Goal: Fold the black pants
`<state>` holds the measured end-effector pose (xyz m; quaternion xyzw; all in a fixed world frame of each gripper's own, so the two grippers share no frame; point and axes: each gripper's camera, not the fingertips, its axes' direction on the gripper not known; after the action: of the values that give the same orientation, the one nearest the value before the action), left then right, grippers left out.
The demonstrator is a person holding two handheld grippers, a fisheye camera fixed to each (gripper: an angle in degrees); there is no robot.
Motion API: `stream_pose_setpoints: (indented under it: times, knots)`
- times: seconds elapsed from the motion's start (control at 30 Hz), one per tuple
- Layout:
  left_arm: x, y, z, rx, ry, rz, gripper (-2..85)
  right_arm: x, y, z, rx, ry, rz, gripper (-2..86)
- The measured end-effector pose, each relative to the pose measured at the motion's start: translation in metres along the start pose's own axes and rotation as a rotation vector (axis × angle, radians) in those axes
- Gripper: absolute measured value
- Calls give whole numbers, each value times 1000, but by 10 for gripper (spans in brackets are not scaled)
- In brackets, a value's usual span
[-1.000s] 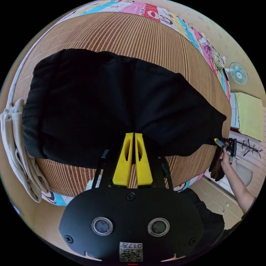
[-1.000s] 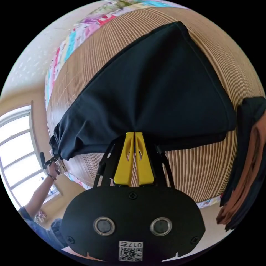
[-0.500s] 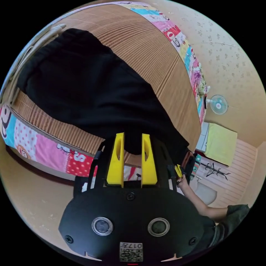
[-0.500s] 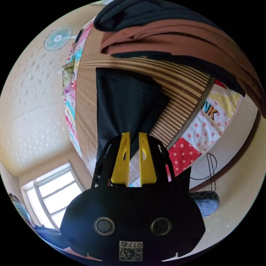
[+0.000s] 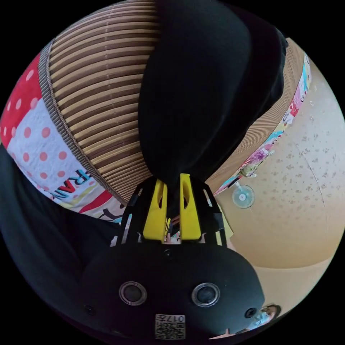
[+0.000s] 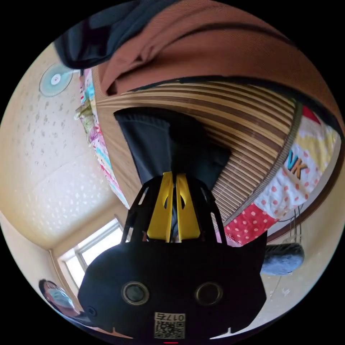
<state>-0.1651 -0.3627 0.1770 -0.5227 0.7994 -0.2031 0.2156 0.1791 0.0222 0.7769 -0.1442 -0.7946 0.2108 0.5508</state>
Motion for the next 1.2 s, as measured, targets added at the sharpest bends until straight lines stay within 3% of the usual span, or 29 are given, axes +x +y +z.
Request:
stream_pose_setpoints:
  times: [0.13,0.2,0.33,0.5,0.77,0.93,1.03,1.2]
  knots:
    - [36,12,-26,-63,-88,352,40,-48,6,-16,-78,124,-245,10]
    - [38,17,-38,-76,-158,394,41,-55,12,-23,-78,197,-293,9]
    - [19,19,-59,-71,-256,302,58,-13,-2,-22,-72,341,-209,11]
    - [11,6,-119,14,-168,252,134,13,-16,-20,-101,317,-77,18]
    - [12,-42,-289,300,-169,312,184,11,40,-10,-130,401,-195,7]
    - [13,-101,-363,368,-180,339,227,35,95,-1,-85,294,-170,5]
    - [6,-140,-378,336,-126,369,216,46,118,10,-62,215,-157,4]
    - [-10,-182,-386,195,-14,435,121,45,141,46,-91,213,-186,3]
